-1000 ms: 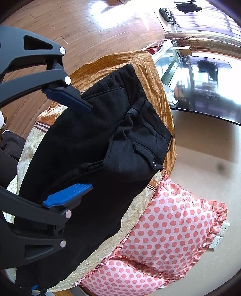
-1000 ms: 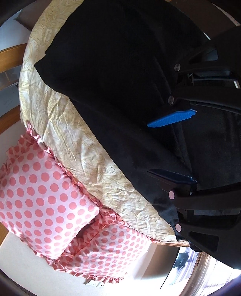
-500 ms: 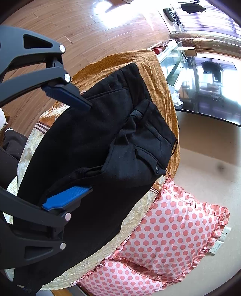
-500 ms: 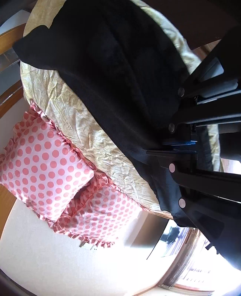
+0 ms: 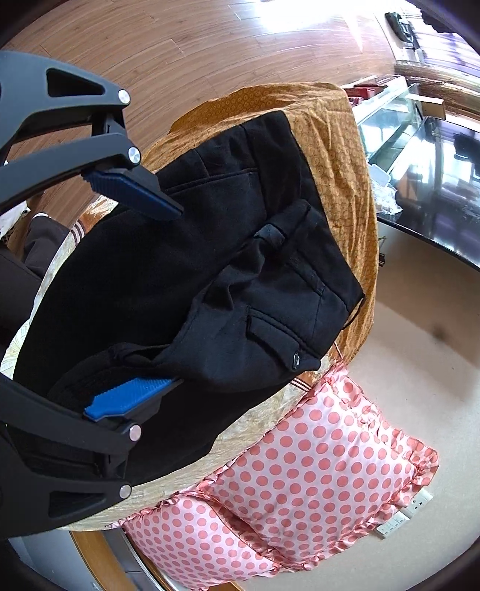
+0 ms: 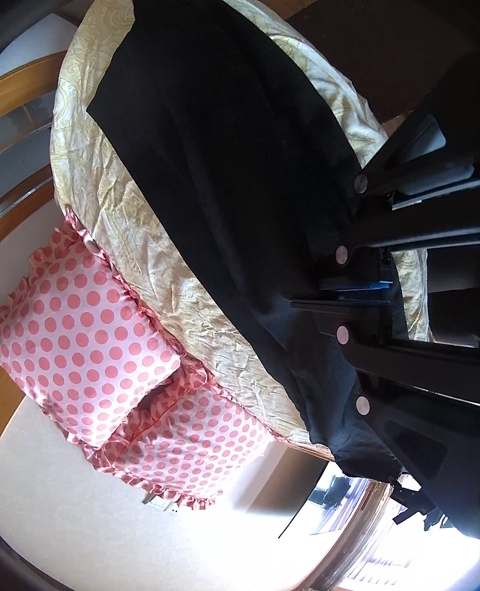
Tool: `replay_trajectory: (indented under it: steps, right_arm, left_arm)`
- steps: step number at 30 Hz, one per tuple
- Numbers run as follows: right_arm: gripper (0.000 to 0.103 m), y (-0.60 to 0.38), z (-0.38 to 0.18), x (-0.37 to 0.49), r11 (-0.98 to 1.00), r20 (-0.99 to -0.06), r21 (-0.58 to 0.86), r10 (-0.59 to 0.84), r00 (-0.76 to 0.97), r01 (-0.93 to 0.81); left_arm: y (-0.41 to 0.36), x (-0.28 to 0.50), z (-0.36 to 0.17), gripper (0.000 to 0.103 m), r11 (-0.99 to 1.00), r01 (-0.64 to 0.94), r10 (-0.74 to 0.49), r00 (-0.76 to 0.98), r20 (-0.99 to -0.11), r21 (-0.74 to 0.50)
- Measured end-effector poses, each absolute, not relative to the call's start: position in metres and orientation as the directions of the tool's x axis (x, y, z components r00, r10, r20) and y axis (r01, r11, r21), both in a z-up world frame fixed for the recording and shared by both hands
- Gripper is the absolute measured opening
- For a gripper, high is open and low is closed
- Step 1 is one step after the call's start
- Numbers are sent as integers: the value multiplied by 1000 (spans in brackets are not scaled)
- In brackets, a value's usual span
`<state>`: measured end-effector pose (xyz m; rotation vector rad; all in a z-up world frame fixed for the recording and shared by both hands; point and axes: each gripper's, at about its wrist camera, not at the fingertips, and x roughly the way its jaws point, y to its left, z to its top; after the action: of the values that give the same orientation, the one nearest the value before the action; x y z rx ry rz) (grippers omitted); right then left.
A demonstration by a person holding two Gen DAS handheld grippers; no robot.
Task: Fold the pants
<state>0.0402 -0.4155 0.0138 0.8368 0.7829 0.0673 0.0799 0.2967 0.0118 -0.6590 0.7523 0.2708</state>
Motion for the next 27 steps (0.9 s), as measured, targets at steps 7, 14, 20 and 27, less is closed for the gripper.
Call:
replay_trajectory:
  steps: [7,14,20,27]
  right_arm:
    - [4,-414,13,41,698,-611,673,339,716,245]
    - [4,-414,10,46,705,-625,662,335,705,252]
    - [4,-413,9,46,710,-633,656,334,699,255]
    - [4,-408,10,51,734,-651,629,317,690,256]
  left_arm:
    - [312,80,9,83,672,-430,-173,700,-692,-603]
    - [301,78,26,79,640,-336,-246,762,-599,-691]
    - [307,110,0,65,503,-353,-394,719,-573,-789]
    - [321,123,1,28,524,-405,-285,746,-602,-749]
